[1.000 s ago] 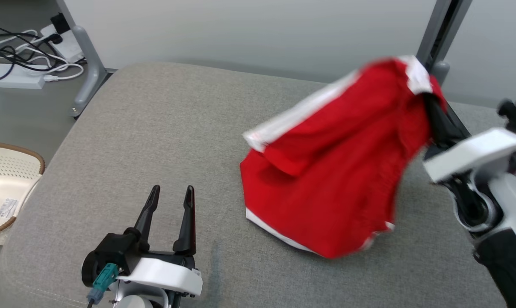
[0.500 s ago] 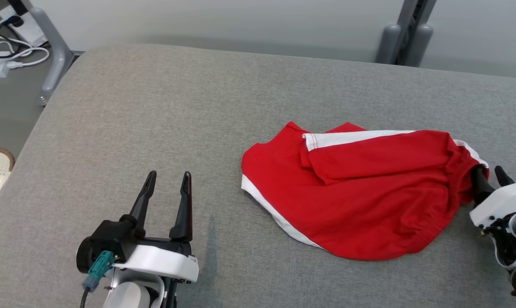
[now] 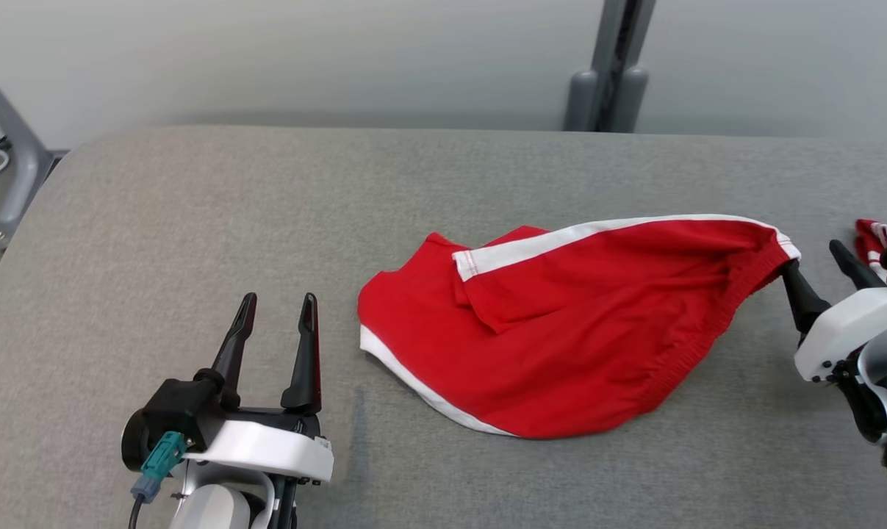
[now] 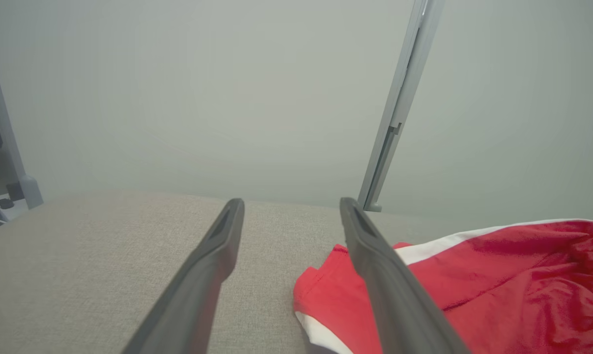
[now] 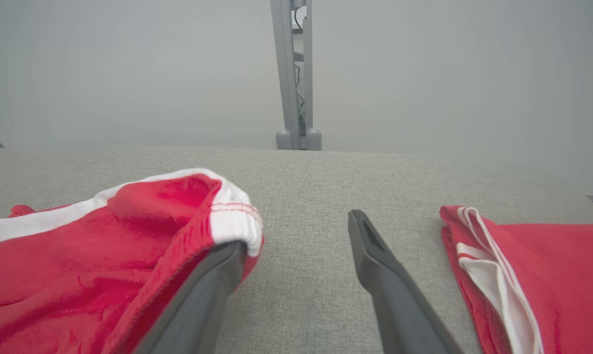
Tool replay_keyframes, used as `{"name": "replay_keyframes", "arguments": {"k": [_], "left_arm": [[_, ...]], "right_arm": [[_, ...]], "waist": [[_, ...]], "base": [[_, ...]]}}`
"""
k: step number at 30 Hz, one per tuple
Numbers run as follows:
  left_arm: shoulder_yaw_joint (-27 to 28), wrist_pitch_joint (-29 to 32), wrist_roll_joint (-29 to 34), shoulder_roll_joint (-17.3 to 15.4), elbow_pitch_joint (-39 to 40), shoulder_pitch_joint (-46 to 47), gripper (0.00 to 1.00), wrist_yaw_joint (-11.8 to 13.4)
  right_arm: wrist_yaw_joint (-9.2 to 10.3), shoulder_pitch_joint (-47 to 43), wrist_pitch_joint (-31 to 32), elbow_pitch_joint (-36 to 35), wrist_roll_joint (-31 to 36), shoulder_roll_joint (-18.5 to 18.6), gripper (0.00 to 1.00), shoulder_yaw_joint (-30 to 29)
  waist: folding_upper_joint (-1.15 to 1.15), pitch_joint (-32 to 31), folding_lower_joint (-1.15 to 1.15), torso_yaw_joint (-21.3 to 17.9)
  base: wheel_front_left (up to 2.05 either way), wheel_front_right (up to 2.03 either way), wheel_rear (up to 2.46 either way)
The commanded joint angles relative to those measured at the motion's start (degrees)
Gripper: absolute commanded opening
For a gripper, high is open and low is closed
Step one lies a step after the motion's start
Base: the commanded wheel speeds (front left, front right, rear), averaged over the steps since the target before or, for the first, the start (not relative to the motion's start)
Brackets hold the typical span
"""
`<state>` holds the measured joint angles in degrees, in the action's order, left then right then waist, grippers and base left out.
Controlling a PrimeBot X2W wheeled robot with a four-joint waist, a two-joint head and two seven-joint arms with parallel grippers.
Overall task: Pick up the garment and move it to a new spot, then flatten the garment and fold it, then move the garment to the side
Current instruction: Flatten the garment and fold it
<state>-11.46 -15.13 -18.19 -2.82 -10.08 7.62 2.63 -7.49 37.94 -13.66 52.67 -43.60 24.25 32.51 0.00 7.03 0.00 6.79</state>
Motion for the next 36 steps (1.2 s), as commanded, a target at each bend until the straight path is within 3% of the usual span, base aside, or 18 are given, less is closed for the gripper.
{"name": "replay_keyframes", "arguments": {"k": [1,10,15,19,25,29,36], "left_arm": [[0.36,0.03,-0.2,-0.21,0.22,-0.07,1.0,0.33],[1.59,0.04,-0.51,-0.19,1.57,-1.55,1.0,0.9],[1.86,0.03,-0.14,-0.21,1.41,-0.9,1.0,0.57],[1.44,0.03,-0.11,-0.2,1.07,-0.18,1.0,0.32],[1.92,0.03,-0.13,-0.18,1.15,0.07,1.0,0.47],[2.48,0.03,-0.3,-0.19,1.31,-0.17,1.0,0.6],[3.16,0.04,-0.87,-0.19,1.13,-0.8,1.0,0.87]], "right_arm": [[-0.01,-0.38,-0.67,-0.48,1.16,1.09,1.0,0.18],[-0.01,-5.98,-0.69,-7.88,8.2,0.9,1.0,-3.22],[-0.01,-5.93,9.96,-7.74,11.35,0.6,1.0,0.46],[0.0,-4.44,15.81,-11.06,12.0,2.99,1.0,4.83],[0.0,-5.83,10.9,-16.53,10.13,4.86,1.0,0.15],[-0.01,-10.31,2.44,-21.83,9.86,3.47,1.0,-6.56],[-0.01,-22.52,-1.57,-32.69,15.27,-5.42,1.0,-20.1]], "waist": [[0.0,-1.22,0.0,-1.32],[0.0,-2.86,0.0,-5.1],[0.0,-2.55,0.0,-6.38],[0.0,-2.47,0.0,-6.41],[0.0,-2.38,0.0,-6.4],[0.0,-2.64,0.0,-6.58],[0.0,-1.94,0.0,-7.82]], "base": [[0.0,0.0,0.0],[0.0,0.0,0.0],[0.0,0.0,0.0],[0.0,0.0,0.0],[0.0,0.0,0.0],[0.0,0.0,0.0],[0.0,0.0,0.0]]}}
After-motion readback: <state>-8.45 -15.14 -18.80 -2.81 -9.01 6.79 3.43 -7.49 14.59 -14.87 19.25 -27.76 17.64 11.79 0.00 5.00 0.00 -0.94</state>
